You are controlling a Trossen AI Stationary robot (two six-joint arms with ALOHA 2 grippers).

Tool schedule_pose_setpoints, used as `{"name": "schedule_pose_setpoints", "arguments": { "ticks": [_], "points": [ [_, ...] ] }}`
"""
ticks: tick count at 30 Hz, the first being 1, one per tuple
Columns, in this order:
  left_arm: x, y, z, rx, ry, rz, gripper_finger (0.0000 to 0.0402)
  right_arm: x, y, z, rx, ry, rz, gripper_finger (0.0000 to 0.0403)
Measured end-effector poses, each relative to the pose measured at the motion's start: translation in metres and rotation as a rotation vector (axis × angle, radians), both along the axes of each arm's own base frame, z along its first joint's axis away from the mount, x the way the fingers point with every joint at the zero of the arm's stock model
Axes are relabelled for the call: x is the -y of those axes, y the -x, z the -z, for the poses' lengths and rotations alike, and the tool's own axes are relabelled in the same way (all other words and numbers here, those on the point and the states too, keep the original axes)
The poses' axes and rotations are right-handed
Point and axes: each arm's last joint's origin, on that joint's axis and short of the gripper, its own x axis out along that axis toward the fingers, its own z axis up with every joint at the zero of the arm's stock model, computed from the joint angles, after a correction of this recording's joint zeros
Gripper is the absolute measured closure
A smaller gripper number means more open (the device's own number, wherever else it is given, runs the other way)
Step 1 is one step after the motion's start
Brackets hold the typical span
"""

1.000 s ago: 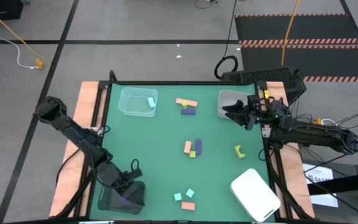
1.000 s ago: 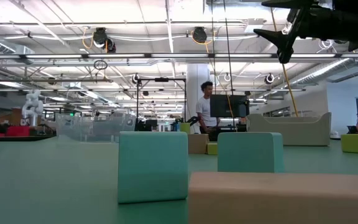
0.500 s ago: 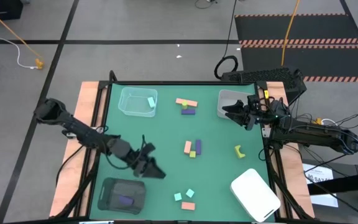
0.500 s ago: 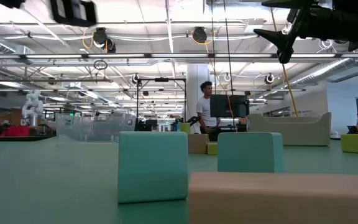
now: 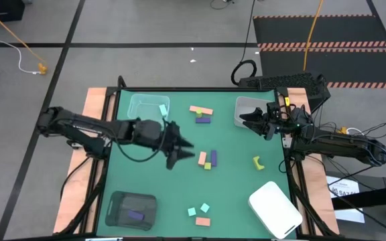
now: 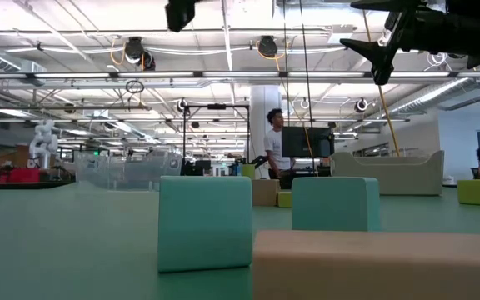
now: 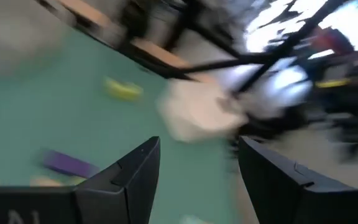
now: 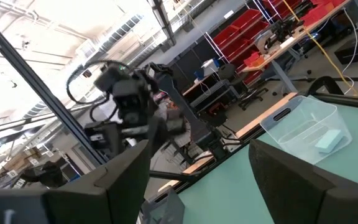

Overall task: Sort & place blocks by color
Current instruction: Put the top light green block into the gray bin

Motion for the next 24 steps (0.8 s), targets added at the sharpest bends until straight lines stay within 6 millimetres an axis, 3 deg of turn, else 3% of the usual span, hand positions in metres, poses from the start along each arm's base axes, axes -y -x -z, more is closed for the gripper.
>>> {"name": "schedule_pose_setpoints", "arguments": {
  "ticks": [4, 9, 13, 19, 24],
  "points": [
    [-0.018, -0.003, -0.006, 0.03, -0.227, -0.122, 0.0188, 0.0, 0.0, 0.0, 0.0, 0.0, 0.0, 0.0138],
    [-0.042, -0.005, -0.012, 0.081, -0.328, -0.343, 0.0188, 0.0, 0.0, 0.0, 0.0, 0.0, 0.0, 0.0138],
    [-0.061, -0.007, -0.016, 0.115, -0.389, -0.413, 0.0188, 0.0, 0.0, 0.0, 0.0, 0.0, 0.0, 0.0138],
    [-0.088, -0.015, -0.006, 0.095, -0.378, -0.419, 0.0188, 0.0, 0.0, 0.0, 0.0, 0.0, 0.0, 0.0138],
    [-0.099, -0.03, 0.015, 0.046, -0.431, -0.411, 0.0188, 0.0, 0.0, 0.0, 0.002, -0.001, 0.008, 0.0138]
  ]
}}
